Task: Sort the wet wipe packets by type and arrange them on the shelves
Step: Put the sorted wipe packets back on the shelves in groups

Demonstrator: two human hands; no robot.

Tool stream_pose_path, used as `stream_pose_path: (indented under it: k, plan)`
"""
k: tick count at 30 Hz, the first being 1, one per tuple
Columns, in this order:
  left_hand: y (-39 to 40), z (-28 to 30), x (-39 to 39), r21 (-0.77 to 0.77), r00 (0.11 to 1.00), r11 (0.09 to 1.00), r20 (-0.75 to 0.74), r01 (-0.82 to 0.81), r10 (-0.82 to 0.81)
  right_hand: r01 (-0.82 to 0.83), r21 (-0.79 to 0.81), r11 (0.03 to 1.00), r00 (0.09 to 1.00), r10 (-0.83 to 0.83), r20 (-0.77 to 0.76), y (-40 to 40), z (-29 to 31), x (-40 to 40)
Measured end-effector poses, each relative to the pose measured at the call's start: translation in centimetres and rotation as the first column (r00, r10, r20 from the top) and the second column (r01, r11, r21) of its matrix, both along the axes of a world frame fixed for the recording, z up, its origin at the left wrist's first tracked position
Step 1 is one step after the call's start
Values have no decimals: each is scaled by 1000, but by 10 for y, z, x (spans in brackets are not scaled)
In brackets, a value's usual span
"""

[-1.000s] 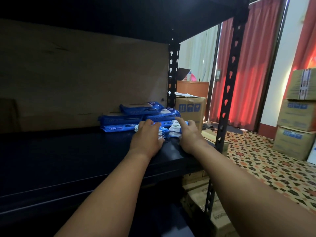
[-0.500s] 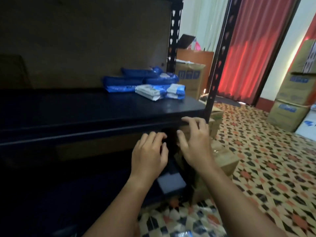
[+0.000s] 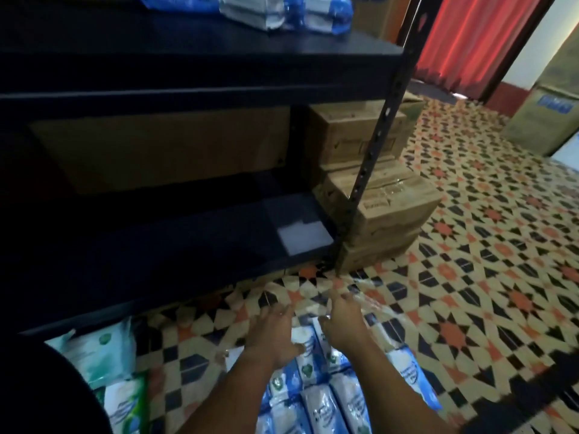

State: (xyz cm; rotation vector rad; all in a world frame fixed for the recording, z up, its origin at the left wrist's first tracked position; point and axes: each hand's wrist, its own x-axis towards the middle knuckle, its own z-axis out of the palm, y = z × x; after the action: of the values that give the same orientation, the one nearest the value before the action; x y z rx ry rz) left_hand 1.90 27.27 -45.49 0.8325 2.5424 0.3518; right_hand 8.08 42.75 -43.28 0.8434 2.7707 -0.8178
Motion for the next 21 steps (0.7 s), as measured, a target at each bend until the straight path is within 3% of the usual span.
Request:
stream_pose_path:
  k: [5, 8, 21]
  plan:
    - [13, -34, 15, -112, 984, 989, 159, 96, -77, 35, -1, 999, 973, -34, 230, 5, -51, 15]
    - [22, -43, 14, -203, 982, 967, 140, 153, -126, 45, -30, 999, 949, -33, 313, 3, -66, 22]
    - [46, -46, 3, -347, 981, 919, 119, 187, -155, 194, -176, 965, 972, -166, 165, -8, -76, 28]
